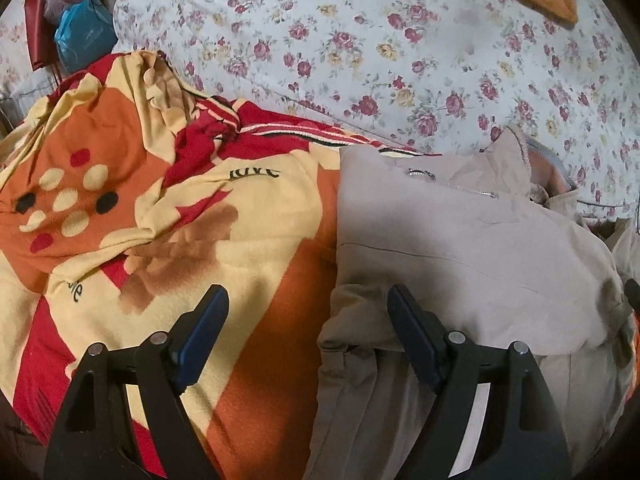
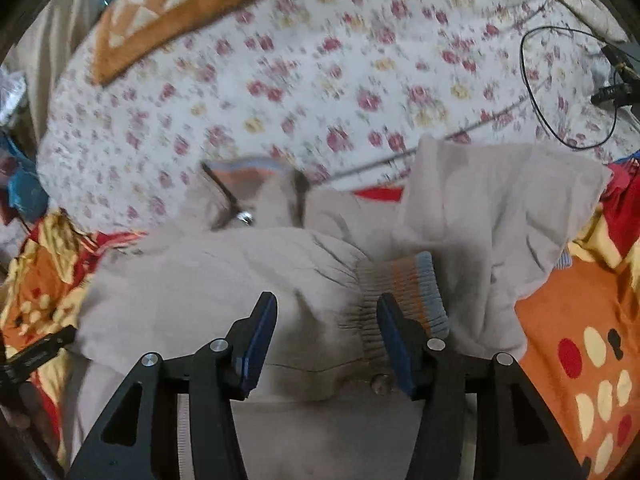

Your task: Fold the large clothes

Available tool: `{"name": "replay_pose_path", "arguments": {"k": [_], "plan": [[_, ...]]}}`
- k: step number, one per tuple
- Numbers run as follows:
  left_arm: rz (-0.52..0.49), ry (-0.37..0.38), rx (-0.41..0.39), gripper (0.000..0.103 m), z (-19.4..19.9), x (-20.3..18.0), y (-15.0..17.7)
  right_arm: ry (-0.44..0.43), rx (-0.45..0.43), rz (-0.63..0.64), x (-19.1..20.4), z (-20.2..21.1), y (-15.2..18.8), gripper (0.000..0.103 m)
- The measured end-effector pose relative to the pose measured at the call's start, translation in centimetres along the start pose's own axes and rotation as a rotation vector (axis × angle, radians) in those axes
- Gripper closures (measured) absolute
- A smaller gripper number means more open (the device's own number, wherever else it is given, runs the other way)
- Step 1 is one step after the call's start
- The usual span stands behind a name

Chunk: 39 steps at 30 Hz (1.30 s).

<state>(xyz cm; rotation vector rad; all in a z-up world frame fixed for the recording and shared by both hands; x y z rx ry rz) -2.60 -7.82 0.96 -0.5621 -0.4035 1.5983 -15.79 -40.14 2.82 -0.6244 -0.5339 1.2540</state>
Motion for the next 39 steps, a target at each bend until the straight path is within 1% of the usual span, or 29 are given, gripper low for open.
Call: {"name": "replay_pose_path", "arguments": {"k": [3, 5, 7, 10, 12, 13, 16, 18, 21, 23, 25, 26, 28, 30, 31, 32, 34, 36, 37, 39], "plan": [[-0.013, -0.002, -0.004, 0.021, 0.0, -0.3, 0.0, -0.034, 0.018, 0.002, 0.7, -0.6, 0.0, 0.049], [-0.018, -0.004, -0.014, 0.021, 0.1, -0.4, -0.1, -0.040, 0.034, 0.004, 1.1, -1.1, 0.1, 0.049], [-0.024, -0.004, -0.025, 0.021, 0.3, -0.6, -0.2, -0.035, 0.047, 0.011, 1.2, -1.8, 0.2, 0.049], [-0.033, 0.007, -0.033, 0.021, 0.4, -0.9, -0.2, -0.012, 0.098, 0.017, 1.0, -3.6, 0.7, 0.049], [-0.041, 0.037, -0.032, 0.021, 0.6, -1.4, -0.2, 0.012, 0.122, 0.041, 0.9, -4.6, 1.2, 0.047], [-0.045, 0.058, -0.032, 0.021, 0.8, -1.7, -0.2, 0.035, 0.120, 0.069, 1.2, -4.7, 1.2, 0.046], [-0.055, 0.102, -0.030, 0.021, 1.1, -2.6, -0.1, 0.065, 0.121, 0.122, 2.1, -4.3, 1.2, 0.041], [-0.067, 0.120, -0.017, 0.021, 1.0, -3.1, 0.3, 0.086, 0.100, 0.171, 3.2, -3.5, 1.2, 0.041], [-0.088, 0.132, -0.005, 0.021, 0.8, -3.8, 0.8, 0.053, 0.082, 0.195, 4.2, -2.7, 1.2, 0.035], [-0.099, 0.131, -0.006, 0.021, 0.8, -4.2, 1.2, 0.033, 0.092, 0.183, 4.2, -2.7, 1.4, 0.034], [-0.111, 0.127, 0.030, 0.021, 1.0, -4.7, 1.7, 0.025, 0.105, 0.171, 4.1, -2.8, 1.5, 0.034], [-0.115, 0.146, 0.055, 0.021, 1.4, -5.2, 1.8, 0.008, 0.101, 0.154, 3.9, -2.2, 1.4, 0.034], [-0.120, 0.177, 0.067, 0.021, 2.4, -6.1, 1.7, -0.012, 0.079, 0.126, 3.5, -1.2, 1.0, 0.034], [-0.135, 0.187, 0.071, 0.021, 2.9, -7.2, 1.6, -0.020, 0.059, 0.090, 2.6, -0.1, 0.6, 0.029], [-0.144, 0.192, 0.073, 0.021, 3.0, -7.8, 1.6, -0.018, 0.055, 0.069, 2.1, 0.1, 0.6, 0.025], [-0.151, 0.193, 0.071, 0.021, 2.9, -8.4, 1.7, -0.017, 0.058, 0.057, 1.8, 0.0, 0.5, 0.025], [-0.152, 0.170, 0.073, 0.021, 2.2, -9.2, 1.7, -0.016, 0.084, 0.022, 0.9, -0.3, 0.9, 0.025], [-0.145, 0.182, 0.089, 0.021, 1.3, -9.7, 2.3, -0.023, 0.089, 0.000, 0.4, -0.4, 1.2, 0.025], [-0.146, 0.185, 0.093, 0.021, 0.9, -9.7, 2.5, -0.023, 0.091, 0.000, 0.4, -0.4, 1.2, 0.025], [-0.156, 0.167, 0.091, 0.021, -0.4, -9.4, 3.1, -0.010, 0.093, 0.014, 0.3, -0.7, 1.1, 0.025]]}}
Point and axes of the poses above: each gripper's, at about its wrist camera, not at the fingertips, and z roughly against the way its jaws point, x to its left, y to its underside, the point moved 7 cm from there along -z, roughly the way its jaws point, and after that the axes turned 13 degrees about z, right-handed, at the moved point
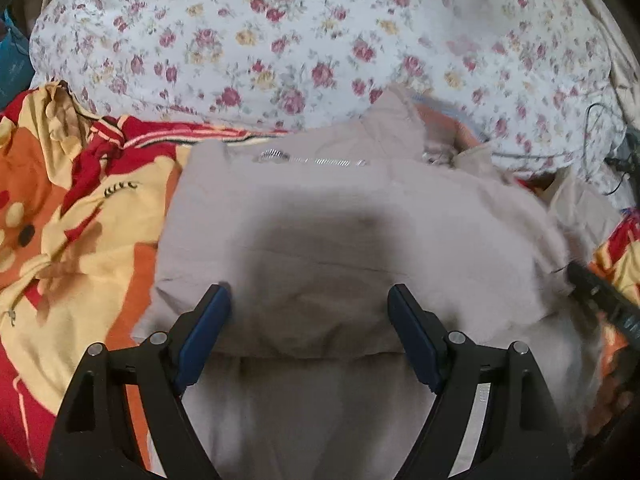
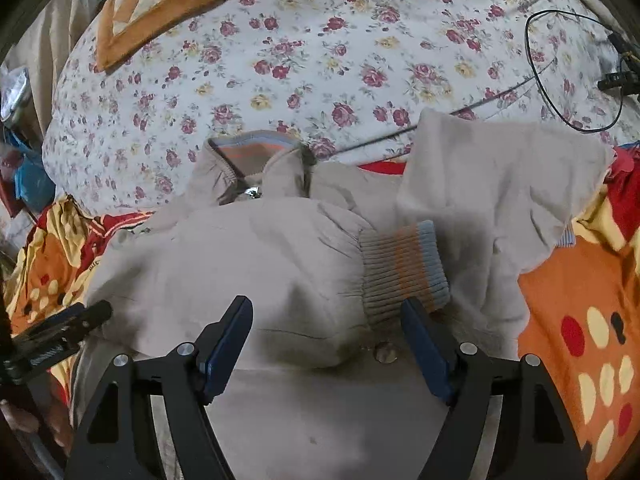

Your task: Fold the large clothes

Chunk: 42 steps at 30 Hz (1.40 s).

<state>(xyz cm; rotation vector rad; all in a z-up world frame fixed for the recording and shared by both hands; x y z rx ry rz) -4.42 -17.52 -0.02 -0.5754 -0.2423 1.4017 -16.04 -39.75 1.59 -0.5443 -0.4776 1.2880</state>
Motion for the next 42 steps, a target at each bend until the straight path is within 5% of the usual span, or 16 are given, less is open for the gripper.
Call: {"name": "replay_pose_path", "arguments": {"k": [42], "plan": [[-0.045, -0.032, 0.003, 0.016, -1.7, 0.3, 0.4, 0.022, 0.041, 0.031, 0.5, -1.5, 0.1, 0.023]]}}
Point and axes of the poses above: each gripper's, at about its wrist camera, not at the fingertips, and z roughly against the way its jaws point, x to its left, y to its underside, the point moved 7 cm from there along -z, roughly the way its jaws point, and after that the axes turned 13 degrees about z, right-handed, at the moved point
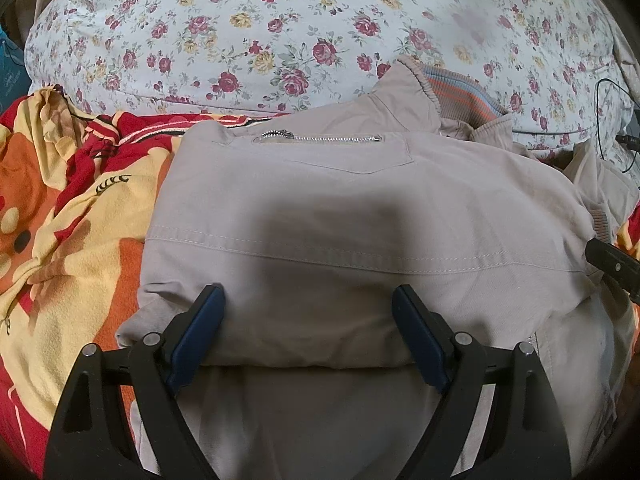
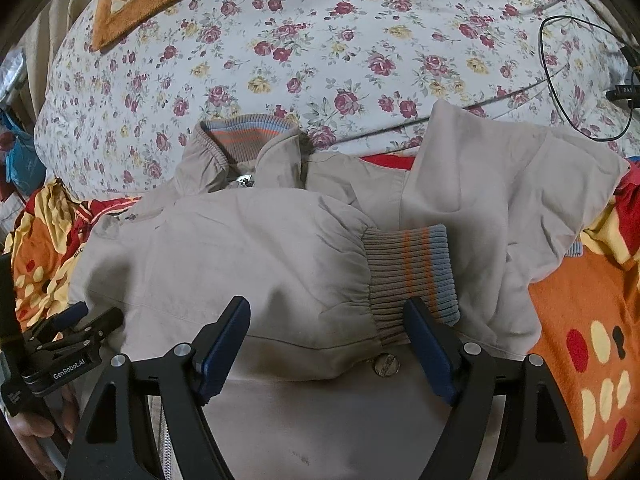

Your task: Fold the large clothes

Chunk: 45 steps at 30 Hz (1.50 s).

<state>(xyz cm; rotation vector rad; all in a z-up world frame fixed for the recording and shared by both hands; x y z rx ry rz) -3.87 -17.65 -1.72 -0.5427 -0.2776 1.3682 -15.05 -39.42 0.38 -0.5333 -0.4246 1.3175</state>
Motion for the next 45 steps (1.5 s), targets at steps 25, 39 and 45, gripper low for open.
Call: {"name": "replay_pose_path", "arguments": {"k": [25, 39, 45], "plan": [[0.143, 0.087, -0.037, 0.016, 3.0, 2.1, -2.2, 0.102, -0.122, -0.475, -22.1, 7.6, 1.8, 0.028], [0.107, 0.050, -0.014, 0.016, 1.4, 1.9, -1.8, 0.072, -0.130, -0.437, -24.6, 0.3, -1.9, 0.090], [0.144, 0.060, -0.022, 0.016, 2.0, 2.5, -2.4, 0.111, -0.253, -0.423, -24.7, 6.0, -2.7, 0.099]]}}
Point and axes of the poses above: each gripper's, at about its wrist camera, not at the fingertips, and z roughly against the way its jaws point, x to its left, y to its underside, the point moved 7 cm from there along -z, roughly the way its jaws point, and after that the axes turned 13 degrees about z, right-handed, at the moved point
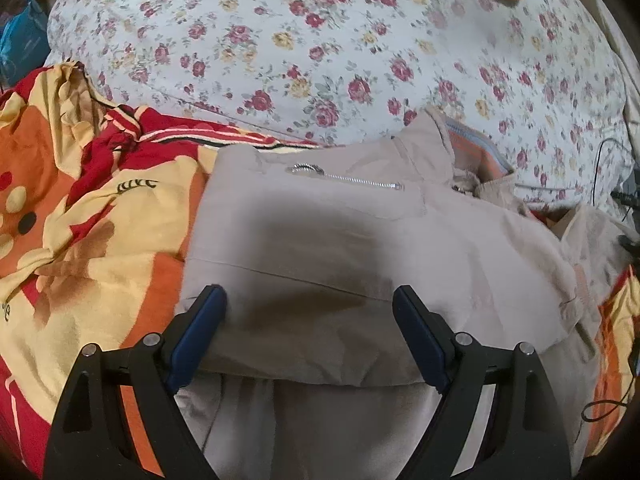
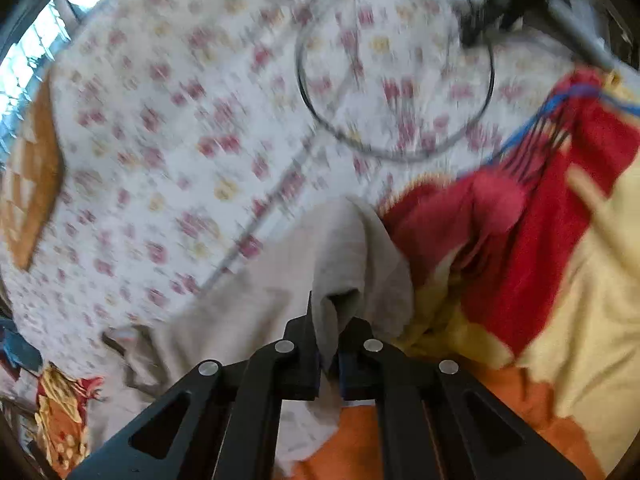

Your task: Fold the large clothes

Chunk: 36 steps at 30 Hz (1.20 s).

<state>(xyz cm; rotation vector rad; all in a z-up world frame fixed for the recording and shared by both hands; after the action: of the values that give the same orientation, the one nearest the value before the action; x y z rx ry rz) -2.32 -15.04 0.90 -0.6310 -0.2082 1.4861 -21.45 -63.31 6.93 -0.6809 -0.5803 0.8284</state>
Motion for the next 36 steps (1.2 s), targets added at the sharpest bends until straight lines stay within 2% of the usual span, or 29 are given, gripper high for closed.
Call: {"name": "replay_pose_path", "arguments": {"k": [4, 7, 12, 15, 17, 18, 19, 20, 21, 22, 23, 24, 25, 26, 28, 29, 31, 34, 36], "plan": [[0.030, 0.013, -0.027, 0.016, 1.1, 0.5, -0.7, 0.040, -0.110, 0.060, 0.7, 5.8, -2.9, 0.099], [0.058, 0.015, -0.041, 0.016, 1.9, 1.0, -1.4, 0.002, -0.134, 0.115, 3.2, 8.5, -4.2, 0.099], [0.124, 0.023, -0.092, 0.016, 3.7, 3.0, -3.0, -0.140, -0.136, 0.306, 13.3, 10.2, -3.5, 0.099], [0.168, 0.020, -0.100, 0.016, 3.8, 4.2, -3.6, -0.272, -0.076, 0.461, 22.1, 9.2, 0.1, 0.099], [0.189, 0.018, -0.089, 0.016, 3.4, 4.8, -3.8, -0.350, -0.009, 0.579, 27.2, 8.0, 4.1, 0.098], [0.191, 0.015, -0.084, 0.016, 3.2, 4.9, -3.9, -0.396, 0.058, 0.661, 30.1, 6.8, 7.1, 0.094], [0.190, 0.011, -0.079, 0.016, 3.1, 4.9, -3.9, -0.412, 0.117, 0.714, 31.8, 5.7, 9.4, 0.091], [0.186, 0.008, -0.075, 0.016, 3.0, 4.9, -3.8, -0.424, 0.158, 0.741, 32.7, 5.1, 11.0, 0.084], [0.180, 0.008, -0.072, 0.016, 3.0, 4.8, -3.8, -0.452, 0.200, 0.747, 33.1, 4.8, 12.6, 0.079], [0.175, 0.012, -0.073, 0.016, 3.1, 4.7, -3.8, -0.474, 0.211, 0.729, 33.0, 4.8, 13.1, 0.069], [0.174, 0.016, -0.075, 0.016, 3.3, 4.6, -3.8, -0.504, 0.213, 0.672, 31.9, 5.2, 13.4, 0.061], [0.174, 0.022, -0.078, 0.016, 3.5, 4.5, -3.9, -0.510, 0.206, 0.615, 30.6, 5.7, 13.2, 0.057], [0.176, 0.027, -0.079, 0.016, 3.5, 4.5, -3.9, -0.506, 0.195, 0.576, 29.6, 5.9, 12.9, 0.047], [0.181, 0.033, -0.080, 0.016, 3.6, 4.4, -4.0, -0.481, 0.160, 0.494, 27.2, 6.1, 11.9, 0.042], [0.192, 0.037, -0.071, 0.016, 3.4, 4.3, -3.9, -0.428, 0.140, 0.402, 24.6, 5.6, 11.1, 0.040], [0.194, 0.040, -0.062, 0.016, 3.2, 4.3, -3.7, -0.400, 0.164, 0.350, 23.2, 4.6, 10.9, 0.040], [0.195, 0.042, -0.050, 0.016, 3.1, 4.2, -3.5, -0.405, 0.230, 0.287, 22.3, 2.6, 11.1, 0.040], [0.204, 0.044, -0.057, 0.016, 3.3, 4.5, -3.6, -0.462, 0.273, 0.318, 24.1, 1.3, 12.4, 0.040], [0.226, 0.065, -0.054, 0.016, 3.2, 4.7, -3.9, -0.494, 0.337, 0.328, 26.8, -0.4, 13.8, 0.040]]}}
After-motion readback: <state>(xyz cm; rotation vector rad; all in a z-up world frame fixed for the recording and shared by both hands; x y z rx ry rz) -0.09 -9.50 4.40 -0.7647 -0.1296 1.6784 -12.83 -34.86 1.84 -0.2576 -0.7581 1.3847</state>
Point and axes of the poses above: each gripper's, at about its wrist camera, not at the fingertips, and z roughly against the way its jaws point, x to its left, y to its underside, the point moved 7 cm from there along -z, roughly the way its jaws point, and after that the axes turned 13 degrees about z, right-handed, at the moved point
